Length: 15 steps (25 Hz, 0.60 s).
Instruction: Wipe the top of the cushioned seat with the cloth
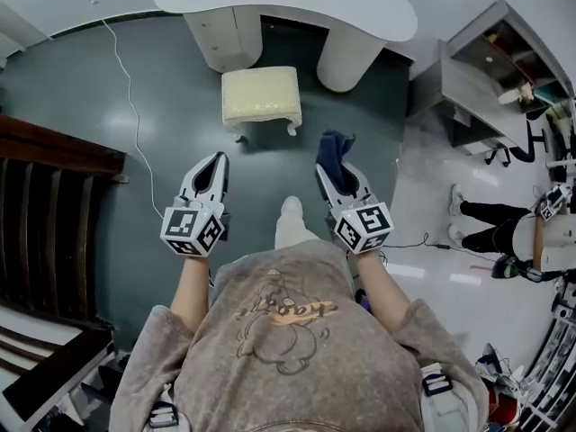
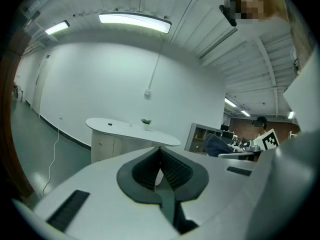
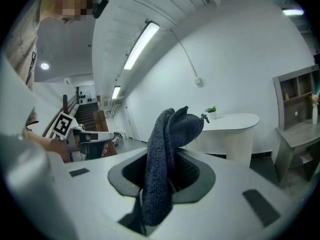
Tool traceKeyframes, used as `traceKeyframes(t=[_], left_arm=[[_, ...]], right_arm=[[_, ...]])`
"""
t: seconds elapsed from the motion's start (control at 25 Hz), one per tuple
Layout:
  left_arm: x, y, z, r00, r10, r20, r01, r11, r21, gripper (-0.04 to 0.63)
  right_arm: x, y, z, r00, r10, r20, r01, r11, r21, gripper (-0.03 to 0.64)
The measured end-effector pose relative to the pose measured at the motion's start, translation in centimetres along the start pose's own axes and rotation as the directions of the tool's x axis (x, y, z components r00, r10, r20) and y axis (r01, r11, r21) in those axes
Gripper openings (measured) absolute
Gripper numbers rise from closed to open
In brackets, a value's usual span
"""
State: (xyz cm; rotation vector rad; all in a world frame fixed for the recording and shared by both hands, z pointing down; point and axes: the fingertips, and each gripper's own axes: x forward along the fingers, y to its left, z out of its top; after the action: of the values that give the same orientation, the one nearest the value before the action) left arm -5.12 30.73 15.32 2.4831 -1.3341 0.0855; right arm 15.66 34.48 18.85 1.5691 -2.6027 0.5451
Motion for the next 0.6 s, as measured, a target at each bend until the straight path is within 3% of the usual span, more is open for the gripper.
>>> traceKeyframes(t=[0.28,0.44,0.6], left_arm=[[5.7,2.3,1.6,0.997,0.081,0.011,-0.081,0.997,0.002,0.009],[6.9,5.0,2.0,0.993,0.116,0.012,-0.116,0.993,-0.008,0.009],[9.1,7.9,2.9,0.995,0.104,0.007,-0.104,0.994,-0.011,0.009]], right_arm=[[5.8,-5.5,2.3,0.998,0.055,-0.036,-0.054,0.998,0.031,0.118],[9.3,-5.4,2.6,0.994,0.087,-0.061,-0.086,0.996,0.028,0.118],[12.6,-5.2,2.8,0.993,0.091,-0.081,-0.089,0.995,0.034,0.118]])
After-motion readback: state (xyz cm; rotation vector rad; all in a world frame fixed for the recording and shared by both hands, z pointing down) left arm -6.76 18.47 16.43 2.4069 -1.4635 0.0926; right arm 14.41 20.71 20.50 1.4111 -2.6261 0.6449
